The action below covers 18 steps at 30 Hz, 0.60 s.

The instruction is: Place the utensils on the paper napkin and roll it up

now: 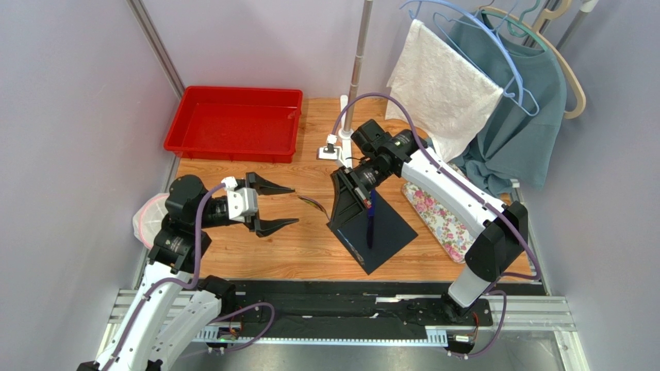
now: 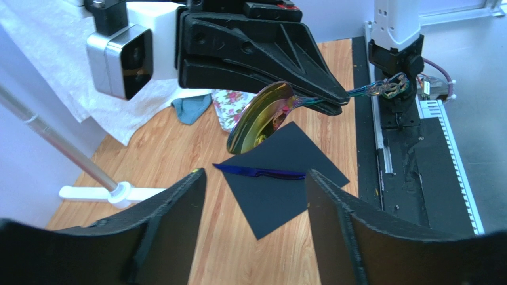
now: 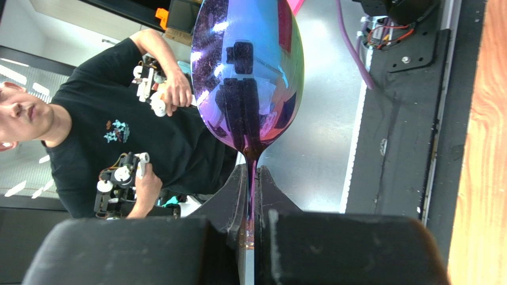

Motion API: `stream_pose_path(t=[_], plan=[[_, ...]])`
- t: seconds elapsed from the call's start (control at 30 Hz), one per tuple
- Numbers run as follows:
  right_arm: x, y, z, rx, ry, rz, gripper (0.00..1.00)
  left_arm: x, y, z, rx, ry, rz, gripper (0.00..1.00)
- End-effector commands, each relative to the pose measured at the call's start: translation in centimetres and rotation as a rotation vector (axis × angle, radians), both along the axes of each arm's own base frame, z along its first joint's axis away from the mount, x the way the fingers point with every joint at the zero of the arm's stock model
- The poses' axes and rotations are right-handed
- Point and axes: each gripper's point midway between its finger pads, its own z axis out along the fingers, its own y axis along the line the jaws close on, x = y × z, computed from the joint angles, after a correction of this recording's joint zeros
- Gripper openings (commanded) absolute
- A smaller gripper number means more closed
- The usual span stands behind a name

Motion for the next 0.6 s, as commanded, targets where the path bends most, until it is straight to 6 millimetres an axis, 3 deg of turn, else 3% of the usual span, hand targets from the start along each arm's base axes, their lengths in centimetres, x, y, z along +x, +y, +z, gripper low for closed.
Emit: stream_pose_path(t=[0.0, 0.23, 0.43, 0.57], plan=[[-1.4, 0.0, 1.4, 0.046, 0.046, 0.047, 0.00, -0.2, -0.8, 1.1, 0.000, -0.109, -0.023, 0.66], [-2.7, 0.3, 1.5, 0.049, 0.056, 0.091, 0.00, 0.2, -1.4, 1.5, -0.017, -0.057, 0.003, 0.63], [-2.9, 0.5, 0.9, 0.033, 0.065, 0.096, 0.00, -1.1, -1.6, 2.3, -0.053, -0.031, -0.042, 0.43], [-2.9, 0.6, 0.9, 0.028, 0.073, 0.100, 0.00, -1.4, -1.8, 2.3, -0.060, 0.003, -0.047, 0.42]])
